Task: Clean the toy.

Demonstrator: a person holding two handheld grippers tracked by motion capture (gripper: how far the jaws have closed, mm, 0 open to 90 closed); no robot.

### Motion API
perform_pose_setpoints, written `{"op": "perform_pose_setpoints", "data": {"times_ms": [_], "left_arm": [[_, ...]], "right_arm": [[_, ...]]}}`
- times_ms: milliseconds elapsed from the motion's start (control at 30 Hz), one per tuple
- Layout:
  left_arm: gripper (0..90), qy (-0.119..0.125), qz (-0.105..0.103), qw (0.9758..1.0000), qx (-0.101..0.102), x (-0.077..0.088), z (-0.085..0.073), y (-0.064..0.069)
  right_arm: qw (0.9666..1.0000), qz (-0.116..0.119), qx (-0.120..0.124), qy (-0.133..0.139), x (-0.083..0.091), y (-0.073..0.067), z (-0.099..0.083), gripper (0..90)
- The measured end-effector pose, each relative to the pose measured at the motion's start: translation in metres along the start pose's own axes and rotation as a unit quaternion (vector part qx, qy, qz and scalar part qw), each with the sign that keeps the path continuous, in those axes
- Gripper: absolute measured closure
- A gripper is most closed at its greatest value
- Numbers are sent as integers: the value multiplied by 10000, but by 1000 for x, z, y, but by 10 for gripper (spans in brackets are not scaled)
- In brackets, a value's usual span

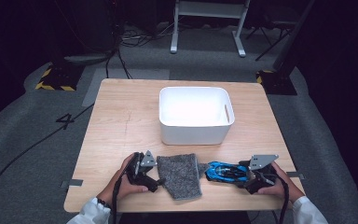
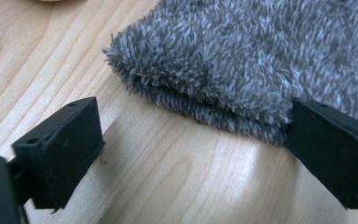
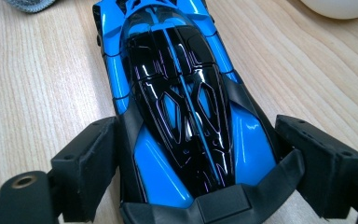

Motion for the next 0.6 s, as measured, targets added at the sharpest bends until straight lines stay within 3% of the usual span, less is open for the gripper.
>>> {"op": "perform_pose_setpoints", "data": {"times_ms": [67,333,500,600], "left_arm": [[186,102,-68,9999,54,3,4,1],[159,689,-89,9975,-92,17,32,17],[160,563,-136,9979,-303,7,38,32],[162,350,-171,9983,-423,-4,37,41]], "right_arm": [[10000,-6,62,-44,-2,0,0,161],[9999,-19,92,-76,-1,0,0,161],[9999,-63,93,-92,-2,-1,0,160],[9999,-78,73,-78,2,-1,1,167]]}}
Point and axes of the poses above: each handheld gripper's, and its own axes: x roughly backward along the jaws, z roughly out of its top, y roughly to its right, the point moved 8 cm from there along -x, roughly forward along the jaws, and after that the axes turned 4 degrees about x, right-handed, at the moved point
